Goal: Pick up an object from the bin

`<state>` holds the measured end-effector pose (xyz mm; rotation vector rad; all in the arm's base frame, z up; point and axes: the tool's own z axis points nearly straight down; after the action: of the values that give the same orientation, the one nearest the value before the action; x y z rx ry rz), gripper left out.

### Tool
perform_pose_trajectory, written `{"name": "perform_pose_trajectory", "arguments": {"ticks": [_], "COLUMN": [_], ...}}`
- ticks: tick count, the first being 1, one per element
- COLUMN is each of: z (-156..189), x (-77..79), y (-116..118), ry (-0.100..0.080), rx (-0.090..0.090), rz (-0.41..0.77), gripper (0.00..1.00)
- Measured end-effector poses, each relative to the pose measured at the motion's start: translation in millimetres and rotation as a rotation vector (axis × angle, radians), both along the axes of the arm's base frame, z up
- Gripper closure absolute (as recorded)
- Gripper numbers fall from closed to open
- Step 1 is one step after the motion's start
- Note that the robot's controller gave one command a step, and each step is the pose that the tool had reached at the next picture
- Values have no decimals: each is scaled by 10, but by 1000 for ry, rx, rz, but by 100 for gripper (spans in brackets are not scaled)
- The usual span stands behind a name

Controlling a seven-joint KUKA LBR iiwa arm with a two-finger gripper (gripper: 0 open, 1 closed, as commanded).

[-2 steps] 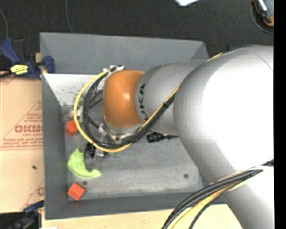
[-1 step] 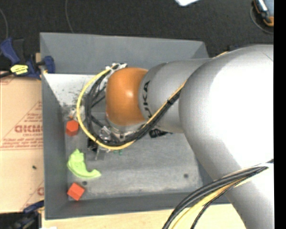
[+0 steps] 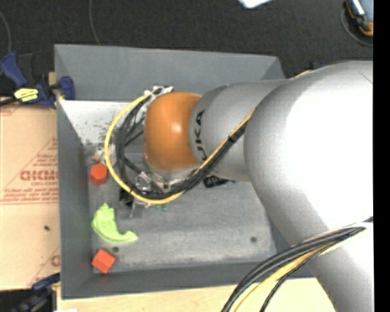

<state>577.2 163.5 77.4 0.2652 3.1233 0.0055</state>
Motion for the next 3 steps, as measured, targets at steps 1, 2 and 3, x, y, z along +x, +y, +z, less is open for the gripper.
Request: {"name": "perform_pose_trajectory", "arguments": {"ticks": [1,2,3], "z": [21,125,353], "x": [-6,-18,-22], "y": [-3,-9,-11], "ry": [1,6,8], "rx": [0,-2,-2], "rz": [0,-1,-1], "gripper": [100,100,100]}}
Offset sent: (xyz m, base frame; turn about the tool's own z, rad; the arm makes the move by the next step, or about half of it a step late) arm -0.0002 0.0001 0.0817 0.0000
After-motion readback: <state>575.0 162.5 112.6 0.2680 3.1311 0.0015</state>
